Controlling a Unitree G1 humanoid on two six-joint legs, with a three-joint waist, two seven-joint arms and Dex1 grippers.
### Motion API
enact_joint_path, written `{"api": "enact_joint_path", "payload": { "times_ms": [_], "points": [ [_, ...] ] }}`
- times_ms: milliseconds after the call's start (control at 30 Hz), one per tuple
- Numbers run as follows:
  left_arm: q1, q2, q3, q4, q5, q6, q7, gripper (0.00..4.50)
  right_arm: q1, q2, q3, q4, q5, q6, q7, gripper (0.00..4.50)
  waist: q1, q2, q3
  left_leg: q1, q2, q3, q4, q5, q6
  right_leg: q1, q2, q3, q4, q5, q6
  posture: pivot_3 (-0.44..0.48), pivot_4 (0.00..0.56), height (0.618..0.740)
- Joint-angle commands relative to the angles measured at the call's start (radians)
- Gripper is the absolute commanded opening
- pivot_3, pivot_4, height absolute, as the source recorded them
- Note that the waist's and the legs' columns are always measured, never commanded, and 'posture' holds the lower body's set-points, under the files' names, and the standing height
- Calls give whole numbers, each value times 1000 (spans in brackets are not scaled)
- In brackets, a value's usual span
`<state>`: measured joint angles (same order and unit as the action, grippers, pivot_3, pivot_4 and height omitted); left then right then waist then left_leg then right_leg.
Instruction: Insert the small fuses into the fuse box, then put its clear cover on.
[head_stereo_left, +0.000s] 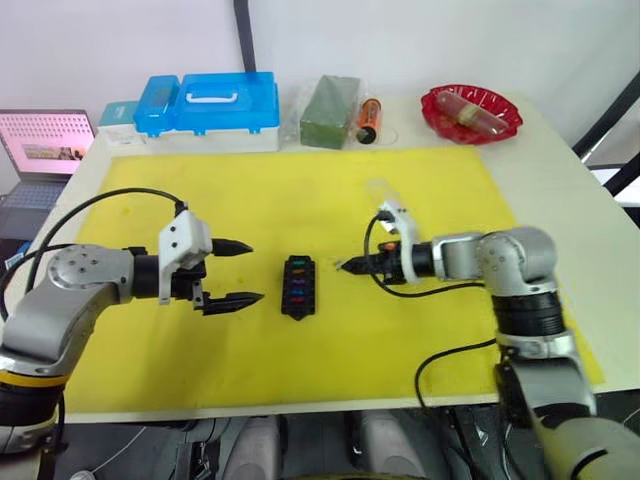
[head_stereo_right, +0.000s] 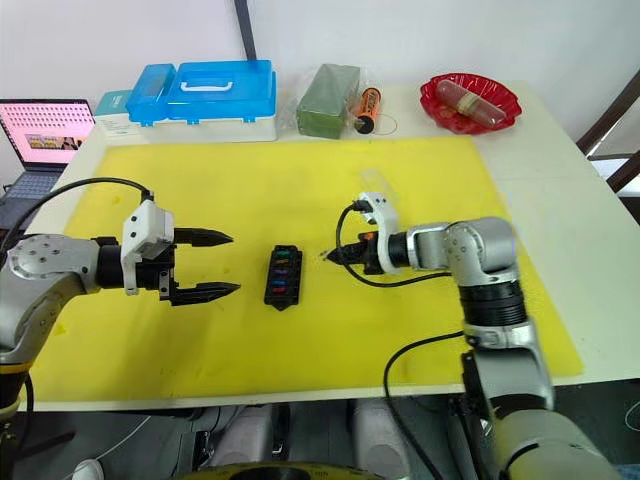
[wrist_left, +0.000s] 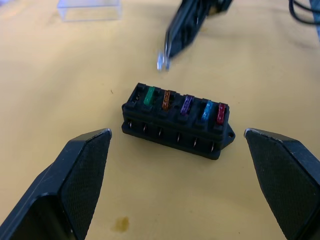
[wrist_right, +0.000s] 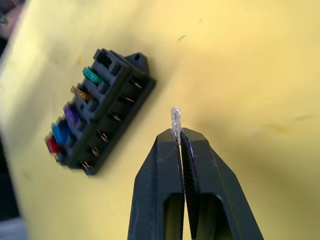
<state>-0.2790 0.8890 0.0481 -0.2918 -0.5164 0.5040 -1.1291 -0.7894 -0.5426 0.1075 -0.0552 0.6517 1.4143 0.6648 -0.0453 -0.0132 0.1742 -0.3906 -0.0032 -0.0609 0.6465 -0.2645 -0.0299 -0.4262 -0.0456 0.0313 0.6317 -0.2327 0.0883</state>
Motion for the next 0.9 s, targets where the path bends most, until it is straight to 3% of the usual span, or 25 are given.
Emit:
{"api": "enact_joint_path", "payload": {
  "times_ms": [33, 167, 333, 467, 633, 900],
  "points": [
    [-19, -5, -8, 27, 22, -46, -18, 4500, -96, -83, 144, -89, -25, -83, 122, 32, -2, 0, 0, 0, 0, 0, 0, 0, 0, 0, 0, 0, 0, 0, 0, 0, 150, 740],
    [-26, -15, -23, 66, 42, -75, -31, 4500, -231, -126, 332, -76, -134, -204, 219, 32, -1, 0, 0, 0, 0, 0, 0, 0, 0, -1, 1, 0, 0, 0, 0, 0, 150, 740],
    [-29, -29, -34, 90, 62, -94, -37, 4500, -392, -41, 449, 72, -241, -288, 273, 32, 1, 0, 0, 0, 0, 0, 0, 0, 0, -1, 0, 0, 0, 0, 0, 0, 150, 740],
    [-35, -34, -36, 100, 70, -102, -37, 4500, -536, -1, 620, 172, -353, -371, 409, 32, 2, 1, 0, -1, 0, 0, 0, 0, 0, -1, -1, 0, 0, 0, 0, 0, 150, 740],
    [-25, -36, -28, 96, 74, -103, -34, 4500, -623, 55, 680, 252, -384, -369, 539, 32, 2, 1, 0, -1, 0, 0, 0, 0, 0, -2, -1, 0, 0, 0, 0, 0, 150, 740],
    [2, -51, -25, 72, 73, -99, -10, 4500, -669, 148, 731, 387, -478, -354, 575, 32, 0, 1, 0, -1, 0, 0, 0, 0, 0, -2, -1, 0, 1, 0, 0, 0, 150, 740]
  ]
}}
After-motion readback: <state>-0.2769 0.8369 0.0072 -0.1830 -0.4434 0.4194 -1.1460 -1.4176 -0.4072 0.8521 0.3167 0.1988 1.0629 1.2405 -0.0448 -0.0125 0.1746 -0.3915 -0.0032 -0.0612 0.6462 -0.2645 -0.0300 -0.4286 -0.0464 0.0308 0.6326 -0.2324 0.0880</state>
